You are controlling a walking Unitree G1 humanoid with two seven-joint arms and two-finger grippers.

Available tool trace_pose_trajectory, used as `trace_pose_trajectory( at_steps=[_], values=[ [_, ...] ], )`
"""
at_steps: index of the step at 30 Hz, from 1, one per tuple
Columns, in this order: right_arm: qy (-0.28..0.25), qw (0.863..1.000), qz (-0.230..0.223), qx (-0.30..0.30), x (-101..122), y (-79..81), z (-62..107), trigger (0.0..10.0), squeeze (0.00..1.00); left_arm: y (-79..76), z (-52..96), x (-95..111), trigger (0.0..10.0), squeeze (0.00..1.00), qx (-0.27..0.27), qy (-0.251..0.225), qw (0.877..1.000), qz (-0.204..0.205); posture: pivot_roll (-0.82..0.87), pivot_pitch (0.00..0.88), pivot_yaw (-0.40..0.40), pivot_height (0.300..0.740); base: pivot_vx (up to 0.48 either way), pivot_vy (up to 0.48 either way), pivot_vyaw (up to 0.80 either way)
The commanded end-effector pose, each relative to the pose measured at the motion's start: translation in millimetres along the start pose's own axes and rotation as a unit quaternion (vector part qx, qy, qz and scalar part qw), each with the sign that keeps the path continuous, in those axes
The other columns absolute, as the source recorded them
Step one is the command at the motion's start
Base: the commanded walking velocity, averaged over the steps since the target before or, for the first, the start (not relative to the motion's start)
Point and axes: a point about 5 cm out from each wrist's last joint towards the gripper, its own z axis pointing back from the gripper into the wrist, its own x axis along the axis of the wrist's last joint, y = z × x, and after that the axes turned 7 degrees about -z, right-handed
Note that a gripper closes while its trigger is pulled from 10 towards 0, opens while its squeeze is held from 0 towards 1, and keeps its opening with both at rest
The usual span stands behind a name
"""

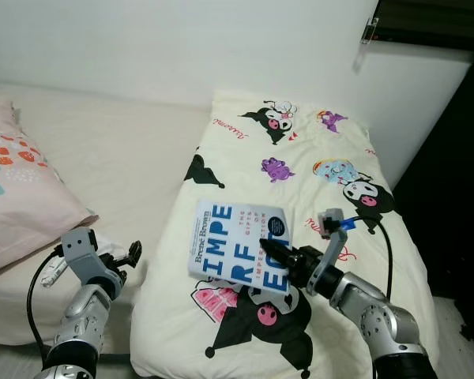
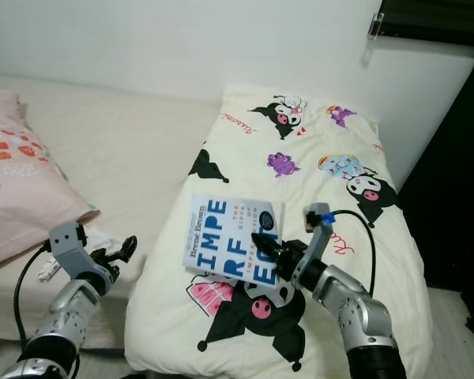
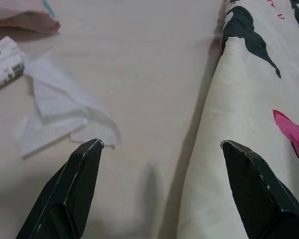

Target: Clean up the room

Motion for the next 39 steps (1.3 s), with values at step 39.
trace_pose_trajectory(
  at_steps=[39],
  values=[
    [-0.027, 1.000, 0.003, -0.003, 2.3, -0.4, 1.4, 10.0, 0.00, -3.8, -0.4, -6.5, 10.0, 0.00, -0.016, 0.008, 0.999, -0.041, -0.03, 0.016, -0.078, 0.551, 0.000, 0.205, 0.00]
  ],
)
